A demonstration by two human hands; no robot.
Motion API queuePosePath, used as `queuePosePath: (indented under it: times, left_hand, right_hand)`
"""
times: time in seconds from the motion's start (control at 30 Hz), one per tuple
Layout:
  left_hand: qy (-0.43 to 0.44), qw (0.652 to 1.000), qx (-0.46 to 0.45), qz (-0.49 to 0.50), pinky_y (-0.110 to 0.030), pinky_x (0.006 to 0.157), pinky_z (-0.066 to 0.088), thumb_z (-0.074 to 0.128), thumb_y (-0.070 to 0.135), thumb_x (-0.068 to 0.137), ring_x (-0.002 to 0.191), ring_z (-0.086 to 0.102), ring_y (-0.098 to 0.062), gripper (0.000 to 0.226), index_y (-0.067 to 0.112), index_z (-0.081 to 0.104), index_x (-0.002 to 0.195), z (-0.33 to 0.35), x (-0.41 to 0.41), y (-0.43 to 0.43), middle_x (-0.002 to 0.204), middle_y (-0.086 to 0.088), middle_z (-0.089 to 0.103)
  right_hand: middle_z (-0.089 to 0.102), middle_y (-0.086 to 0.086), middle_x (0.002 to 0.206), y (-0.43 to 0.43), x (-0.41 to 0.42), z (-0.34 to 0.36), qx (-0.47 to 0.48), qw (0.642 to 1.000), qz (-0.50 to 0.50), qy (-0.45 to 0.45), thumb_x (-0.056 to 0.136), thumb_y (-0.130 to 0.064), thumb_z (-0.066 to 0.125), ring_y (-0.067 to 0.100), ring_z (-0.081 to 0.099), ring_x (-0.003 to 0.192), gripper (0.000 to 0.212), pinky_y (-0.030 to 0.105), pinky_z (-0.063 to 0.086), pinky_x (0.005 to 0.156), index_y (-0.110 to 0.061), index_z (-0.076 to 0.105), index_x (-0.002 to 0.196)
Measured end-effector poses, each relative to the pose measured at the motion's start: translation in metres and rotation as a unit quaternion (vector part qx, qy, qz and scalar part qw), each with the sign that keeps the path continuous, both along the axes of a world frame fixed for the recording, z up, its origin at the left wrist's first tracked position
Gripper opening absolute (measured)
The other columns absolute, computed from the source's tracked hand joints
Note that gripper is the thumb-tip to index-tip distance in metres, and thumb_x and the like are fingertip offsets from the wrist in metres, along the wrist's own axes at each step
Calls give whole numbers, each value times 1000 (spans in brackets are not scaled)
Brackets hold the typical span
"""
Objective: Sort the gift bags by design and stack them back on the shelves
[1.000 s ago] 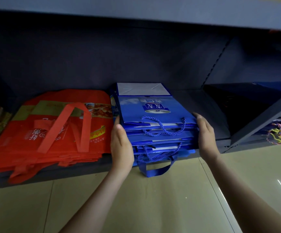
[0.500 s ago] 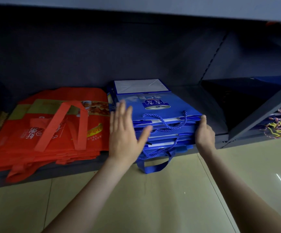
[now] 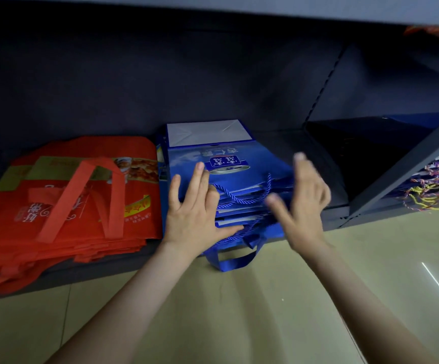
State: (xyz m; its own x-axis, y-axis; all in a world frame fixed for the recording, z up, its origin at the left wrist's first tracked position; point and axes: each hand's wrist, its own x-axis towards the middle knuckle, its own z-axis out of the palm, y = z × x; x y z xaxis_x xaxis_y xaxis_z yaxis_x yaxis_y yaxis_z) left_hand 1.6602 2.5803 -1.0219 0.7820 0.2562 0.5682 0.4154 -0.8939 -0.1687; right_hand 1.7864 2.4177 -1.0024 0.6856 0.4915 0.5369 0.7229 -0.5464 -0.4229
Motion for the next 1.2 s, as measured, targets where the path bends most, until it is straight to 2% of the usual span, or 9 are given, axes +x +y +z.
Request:
queuePosePath:
  times: [0.13,0.27,0.47,0.6,0.7,0.77,0.9,1.1,1.2]
  left_hand:
    - [39,999,-5,-2,-51,114,3,44,83,72,136,31,-26,94,1,48,117,1,-3,-1,133,-15,55]
    - [83,996,27,0,-50,115,0,22,78,82,142,18,-25,101,-1,26,144,-1,-13,-9,153,-15,29]
    - [91,993,81,7,-52,114,-10,58,78,65,145,5,-27,124,6,6,150,-6,-17,-7,157,-13,6]
    - [-101,977,-187,14,-51,114,-2,60,76,61,146,-6,-29,121,22,1,152,-24,-38,-20,159,-11,-7]
    - [-233,824,-516,-4,-30,117,3,56,84,58,146,-4,-21,118,34,0,149,-22,-43,-28,157,0,-6]
    - [-247,747,-616,-41,-13,112,4,60,84,54,146,-6,-9,116,45,-5,142,-18,-40,-30,156,9,-9]
    - [-252,720,-646,-35,-26,114,9,55,90,50,145,-4,-5,111,53,-4,136,-15,-29,-36,158,9,-5]
    - [-285,756,-585,65,-46,117,1,30,91,67,146,1,-20,90,45,11,143,-13,-18,-37,159,-7,7]
    - [-276,769,-569,94,-53,117,6,27,91,69,146,4,-26,90,47,12,146,-19,-14,-28,159,-8,5]
  right_hand:
    - [16,8,156,-4,-5,-24,-249,933,107,-237,75,-74,45,26,4,148,104,53,-1,115,-25,-2,153]
    - [21,10,153,0,6,-33,-253,922,66,-285,74,-66,56,32,18,142,106,55,4,114,-21,0,153]
    - [35,8,141,1,4,-37,-230,926,64,-293,66,-50,79,30,33,133,107,51,23,108,-18,20,149]
    - [30,5,148,-10,8,-15,-176,971,64,-149,74,-78,44,26,20,142,101,48,10,112,-22,13,151]
    - [5,-8,158,-21,16,-6,-19,989,70,132,71,-74,49,6,-5,146,99,35,0,115,-37,5,151]
    - [-1,-21,157,-27,16,-11,113,937,112,312,76,-58,57,-4,-3,143,92,36,3,118,-46,3,149]
    - [31,-23,150,-28,8,-22,253,852,157,431,84,-25,48,-5,28,137,70,26,27,111,-38,21,148]
    - [43,-11,147,-22,13,-10,239,868,93,426,92,-61,44,7,39,135,64,37,32,110,-30,34,146]
    - [47,-34,125,-11,12,-7,257,858,89,435,100,-34,41,-25,47,107,49,3,37,88,-23,30,146]
